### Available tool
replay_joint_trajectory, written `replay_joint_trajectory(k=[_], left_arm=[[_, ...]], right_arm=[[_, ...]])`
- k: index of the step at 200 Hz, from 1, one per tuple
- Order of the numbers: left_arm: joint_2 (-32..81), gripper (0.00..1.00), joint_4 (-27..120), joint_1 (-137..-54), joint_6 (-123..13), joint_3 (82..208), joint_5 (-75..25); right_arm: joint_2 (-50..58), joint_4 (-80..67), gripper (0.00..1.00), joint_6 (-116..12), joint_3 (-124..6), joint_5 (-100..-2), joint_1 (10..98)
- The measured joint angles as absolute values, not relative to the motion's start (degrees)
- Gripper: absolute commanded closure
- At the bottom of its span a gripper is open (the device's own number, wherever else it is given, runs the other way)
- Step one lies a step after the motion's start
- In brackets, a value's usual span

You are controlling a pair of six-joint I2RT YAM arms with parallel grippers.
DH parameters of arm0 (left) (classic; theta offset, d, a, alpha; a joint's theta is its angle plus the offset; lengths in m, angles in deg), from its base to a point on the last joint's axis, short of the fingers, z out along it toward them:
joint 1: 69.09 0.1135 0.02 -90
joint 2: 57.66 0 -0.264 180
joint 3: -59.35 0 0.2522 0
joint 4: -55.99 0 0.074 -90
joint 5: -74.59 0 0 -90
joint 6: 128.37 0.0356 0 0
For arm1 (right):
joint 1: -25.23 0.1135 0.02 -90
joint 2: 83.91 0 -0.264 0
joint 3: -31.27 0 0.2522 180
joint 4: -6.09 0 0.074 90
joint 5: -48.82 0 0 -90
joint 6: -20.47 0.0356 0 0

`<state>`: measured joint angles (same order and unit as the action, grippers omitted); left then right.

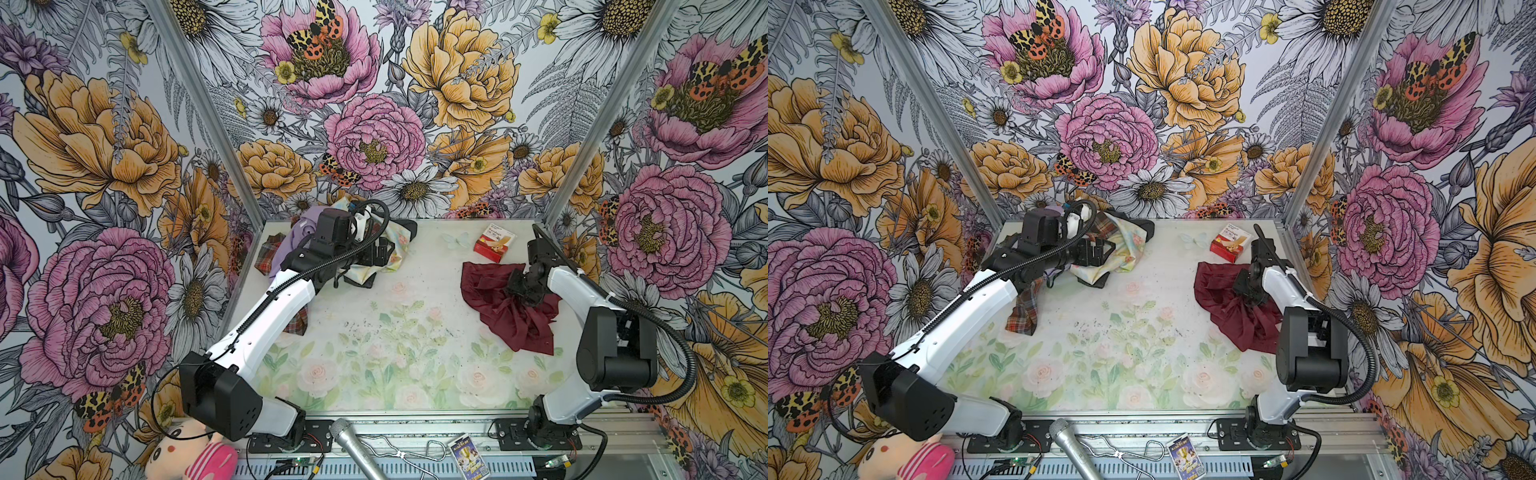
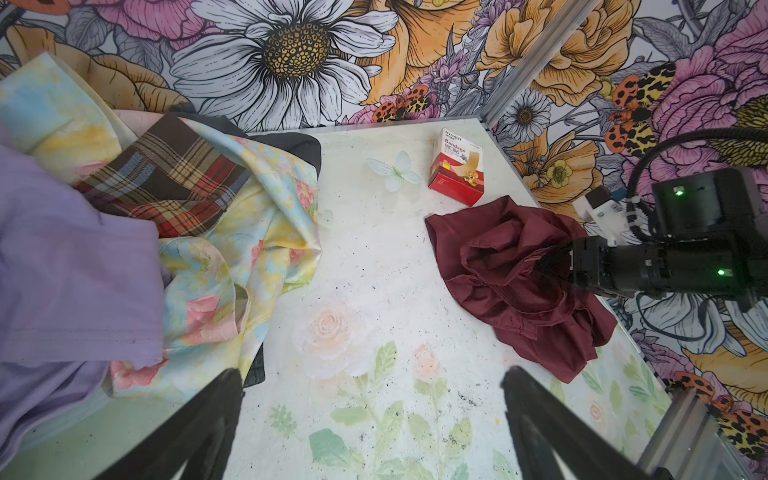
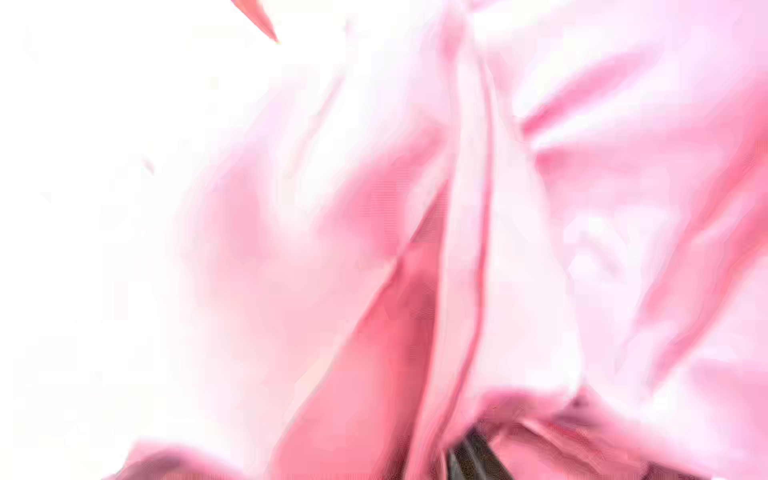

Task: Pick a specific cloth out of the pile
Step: 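Open the right gripper and lift it off the maroon shirt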

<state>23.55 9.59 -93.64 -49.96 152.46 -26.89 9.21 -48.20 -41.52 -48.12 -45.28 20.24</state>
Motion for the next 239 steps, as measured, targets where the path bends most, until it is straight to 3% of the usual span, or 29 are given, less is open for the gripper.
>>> replay_joint_trajectory(k=[85,122,171,215,239], left_arm=[[23.55,0.01,9.68,-92.79,-49.96,152.18,-26.89],[23.55,0.01,9.72,-92.79,-49.88,152.09,-26.63],[21.54,0.01,10.35,-92.79,-47.78,149.16,-20.18],[17.49,0.01,13.3,-92.81,-46.42,145.75,-11.68],[15.55,0.01,15.23,-92.97,-45.79,143.39,-6.06]], right_arm=[[4.08,-50.78,0.42,-41.56,-52.54,-40.99,21.96],[0.36,-50.74,0.33,-42.37,-55.73,-38.28,24.02],[-6.94,-46.98,0.26,-44.65,-55.75,-34.52,27.12],[-16.32,-37.07,0.04,-47.42,-48.32,-32.38,28.26],[-20.08,-32.51,0.01,-49.08,-44.32,-30.83,29.0]])
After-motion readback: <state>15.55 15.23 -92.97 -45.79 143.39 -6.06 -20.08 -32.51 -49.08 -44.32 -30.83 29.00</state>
